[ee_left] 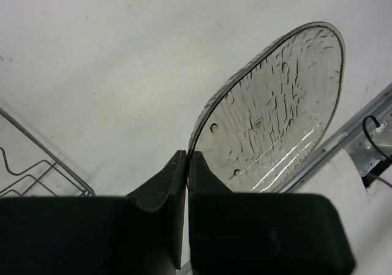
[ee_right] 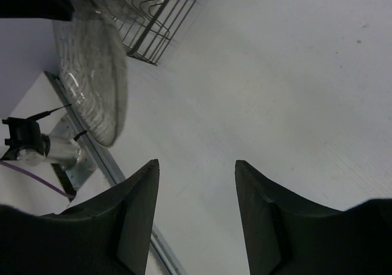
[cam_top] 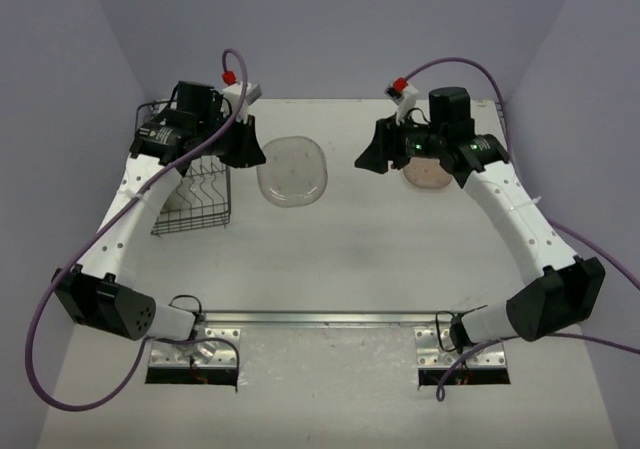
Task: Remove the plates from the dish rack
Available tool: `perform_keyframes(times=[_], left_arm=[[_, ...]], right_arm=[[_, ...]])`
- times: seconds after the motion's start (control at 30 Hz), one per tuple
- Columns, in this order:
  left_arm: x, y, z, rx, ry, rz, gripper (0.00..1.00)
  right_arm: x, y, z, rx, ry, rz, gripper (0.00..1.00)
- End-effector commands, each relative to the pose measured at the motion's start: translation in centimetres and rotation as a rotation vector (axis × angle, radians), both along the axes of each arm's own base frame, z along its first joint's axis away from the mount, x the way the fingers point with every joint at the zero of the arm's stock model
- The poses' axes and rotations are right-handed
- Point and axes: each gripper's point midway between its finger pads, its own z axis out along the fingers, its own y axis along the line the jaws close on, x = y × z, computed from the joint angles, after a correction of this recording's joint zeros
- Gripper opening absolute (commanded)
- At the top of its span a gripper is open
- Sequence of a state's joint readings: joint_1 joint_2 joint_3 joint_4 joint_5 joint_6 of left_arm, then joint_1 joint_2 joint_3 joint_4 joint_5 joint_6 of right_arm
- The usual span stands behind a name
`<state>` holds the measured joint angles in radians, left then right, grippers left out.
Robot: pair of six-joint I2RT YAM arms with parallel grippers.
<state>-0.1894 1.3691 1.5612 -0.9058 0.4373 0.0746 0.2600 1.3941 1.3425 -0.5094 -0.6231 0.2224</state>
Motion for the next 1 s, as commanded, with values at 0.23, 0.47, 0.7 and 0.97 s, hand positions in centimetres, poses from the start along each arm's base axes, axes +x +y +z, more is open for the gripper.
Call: perform_keyframes(times=[0.23, 0.47, 0.7, 0.97], left_arm=[[-0.1, -4.1, -0.6, 0.03, -0.018, -0.136, 0.0], [-0.1, -4.6, -0.9, 0.053, -0.024, -0.141, 0.0], [0.5, -4.0, -1.2, 0.079, -0.027, -0.098, 0.03], [2.2, -0.8, -1.9, 0.179, -0.043, 0.082, 1.0]], right_arm=[[-0.1, 7.2, 0.0, -0.088, -0.002, 0.114, 0.5], [-0.1, 8.4, -2.1, -0.133, 0.041, 0.131, 0.42], [0.4, 7.6, -3.8, -0.2, 0.053, 0.103, 0.09], [4.7, 0.7, -6.4, -0.222, 0.116, -0.026, 0.0]])
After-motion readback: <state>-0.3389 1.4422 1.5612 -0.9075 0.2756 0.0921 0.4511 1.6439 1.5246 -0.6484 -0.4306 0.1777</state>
